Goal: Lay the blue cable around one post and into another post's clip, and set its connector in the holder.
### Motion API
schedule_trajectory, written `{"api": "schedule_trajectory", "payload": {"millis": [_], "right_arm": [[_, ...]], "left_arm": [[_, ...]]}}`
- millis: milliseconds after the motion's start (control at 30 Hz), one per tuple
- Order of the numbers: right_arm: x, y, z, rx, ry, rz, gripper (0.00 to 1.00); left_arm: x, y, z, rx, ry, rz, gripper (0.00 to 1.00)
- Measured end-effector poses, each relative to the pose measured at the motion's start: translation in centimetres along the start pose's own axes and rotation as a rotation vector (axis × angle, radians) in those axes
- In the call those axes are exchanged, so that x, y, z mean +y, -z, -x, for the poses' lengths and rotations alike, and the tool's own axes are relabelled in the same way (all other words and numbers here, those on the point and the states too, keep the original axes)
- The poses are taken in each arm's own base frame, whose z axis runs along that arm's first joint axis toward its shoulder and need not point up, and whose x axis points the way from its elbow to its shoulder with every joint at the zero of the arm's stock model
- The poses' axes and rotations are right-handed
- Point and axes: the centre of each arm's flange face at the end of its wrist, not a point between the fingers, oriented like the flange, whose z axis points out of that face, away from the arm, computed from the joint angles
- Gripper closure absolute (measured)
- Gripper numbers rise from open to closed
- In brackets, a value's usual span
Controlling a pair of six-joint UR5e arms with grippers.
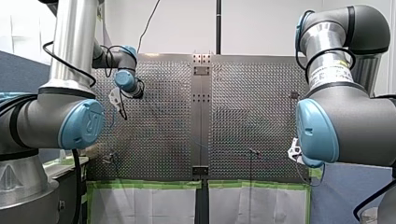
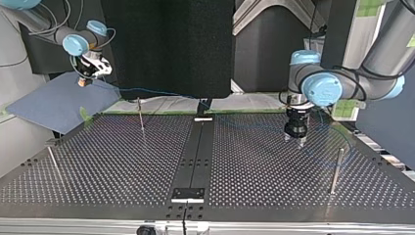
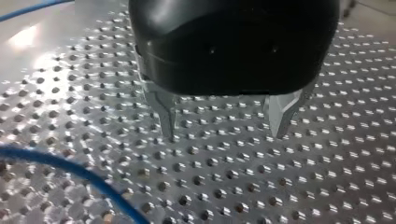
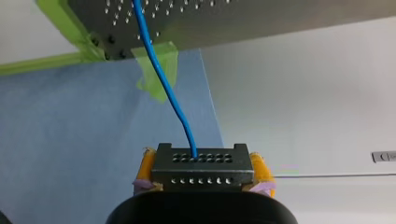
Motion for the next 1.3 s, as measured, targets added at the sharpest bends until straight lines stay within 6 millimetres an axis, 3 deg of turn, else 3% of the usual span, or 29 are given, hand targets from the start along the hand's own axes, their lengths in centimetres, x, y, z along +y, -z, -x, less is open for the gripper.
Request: {"api": "schedule_trajectory", "payload": {"millis": [1033,1300], "right_arm": [[-1.2,0.1,0.2,-0.011,-0.004,-0.052,1.00],[-1.5,0.2,0.3,-0.015,-0.007,-0.060,1.00]], "left_arm": [[1.4,12.1,-1.8,0.103,-0.120,0.028,0.00],[0.9,14.2,-0.3,0.074,-0.130,0.020,0.00]]}}
